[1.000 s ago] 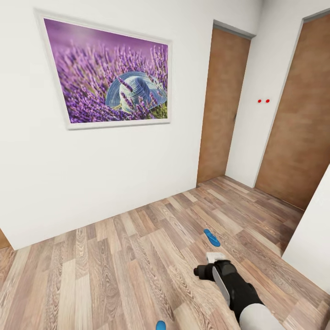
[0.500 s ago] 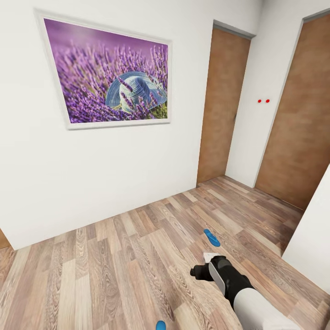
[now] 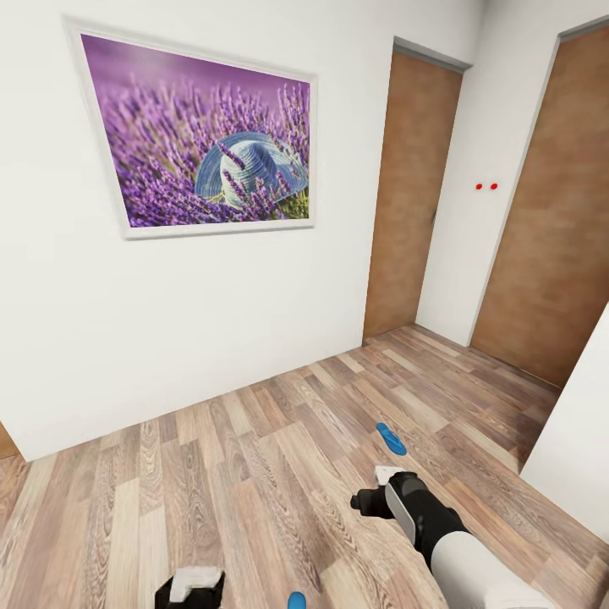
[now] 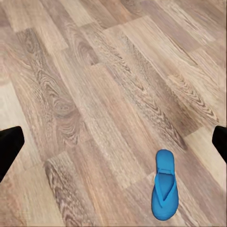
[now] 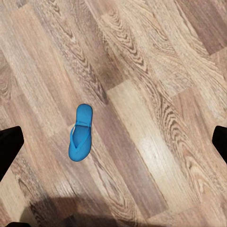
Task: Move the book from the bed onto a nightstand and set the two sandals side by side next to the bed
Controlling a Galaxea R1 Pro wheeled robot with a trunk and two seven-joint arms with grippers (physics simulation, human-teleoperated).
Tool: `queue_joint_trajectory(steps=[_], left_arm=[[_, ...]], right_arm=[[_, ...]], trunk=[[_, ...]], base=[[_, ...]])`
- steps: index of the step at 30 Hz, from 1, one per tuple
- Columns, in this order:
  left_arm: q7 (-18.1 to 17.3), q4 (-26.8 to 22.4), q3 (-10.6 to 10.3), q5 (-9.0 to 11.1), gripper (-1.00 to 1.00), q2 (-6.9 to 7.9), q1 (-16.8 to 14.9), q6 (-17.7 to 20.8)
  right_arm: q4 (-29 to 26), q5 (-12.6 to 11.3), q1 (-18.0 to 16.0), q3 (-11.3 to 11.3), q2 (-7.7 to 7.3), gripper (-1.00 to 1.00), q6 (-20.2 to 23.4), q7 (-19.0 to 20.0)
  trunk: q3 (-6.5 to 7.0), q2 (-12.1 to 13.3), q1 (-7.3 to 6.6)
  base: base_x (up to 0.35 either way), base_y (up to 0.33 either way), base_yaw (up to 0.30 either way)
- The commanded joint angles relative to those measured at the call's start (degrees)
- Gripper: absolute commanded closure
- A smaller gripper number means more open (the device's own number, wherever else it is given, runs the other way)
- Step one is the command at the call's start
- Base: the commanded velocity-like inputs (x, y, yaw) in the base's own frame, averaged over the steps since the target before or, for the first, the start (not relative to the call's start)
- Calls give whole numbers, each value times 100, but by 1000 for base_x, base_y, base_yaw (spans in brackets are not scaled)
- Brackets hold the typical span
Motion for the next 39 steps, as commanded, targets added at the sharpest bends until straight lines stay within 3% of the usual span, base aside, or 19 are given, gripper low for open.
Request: queue_joint_trajectory(steps=[1, 3, 5, 6, 7, 8, 9, 12, 14, 19, 24, 29, 39], left_arm=[[-203, -1323, 2, 20, -100, 1, -16, 1280], [-498, -1794, 3, 30, -100, 4, -33, 1864], [-1575, -2487, 11, 134, -100, 40, -195, 2765], [-2257, -2708, 66, 220, -100, 107, -368, 3050], [-2601, -2792, 128, 271, -100, 161, -470, 3164], [-4150, -3026, 918, 641, -100, 622, -929, 3666], [-4592, -3057, 1335, 828, -100, 793, -1032, 3891], [-5143, -3085, 1997, 1122, -100, 1016, -1154, 4352], [-5283, -3094, 2172, 1194, -100, 1074, -1184, 4496], [-5403, -3102, 2341, 1258, -100, 1128, -1209, 4628], [-5427, -3109, 2373, 1283, -100, 1133, -1214, 4652], [-5418, -3104, 2349, 1267, -100, 1101, -1214, 4648], [-5391, -3097, 2315, 1256, -100, 1075, -1214, 4632]], right_arm=[[-13, -31, -2, -6, 1, -100, 26, -4], [-14, -31, -2, -6, 1, -100, 26, -3], [-15, -31, -2, -6, 1, -100, 26, -4], [-15, -31, -2, -6, 1, -100, 26, -3], [-14, -31, -2, -6, 1, -100, 26, -3], [-10, -31, -2, -6, 1, -100, 26, -4], [-11, -31, -2, -6, 1, -100, 26, -3], [-9, -31, -2, -6, 1, -100, 26, -2], [-8, -31, -2, -6, 1, -100, 26, -5], [-8, -31, -2, -10, 1, -100, 26, -10], [-8, -119, -2, -18, 11, -100, 34, -10], [0, -532, -2, -15, 17, -100, 35, -11], [1, -631, -2, -15, 17, -100, 35, -11]], trunk=[[-7, -3, 0], [-7, -3, 0], [-7, -3, 0], [-7, -3, 0], [-7, -3, 0], [-7, -3, 0], [-7, -3, 0], [-7, -3, 0], [-7, -3, 0], [-25, -43, 22], [-115, -244, 132], [-205, -444, 241], [-384, -845, 461]], base=[[0, 0, 0], [0, 0, 0], [0, 0, 0], [0, 0, 0], [0, 0, 0], [0, 0, 0], [0, 0, 0], [0, 0, 0], [0, 0, 0], [0, 0, 0], [0, 0, 0], [0, 0, 0], [0, 0, 0]])
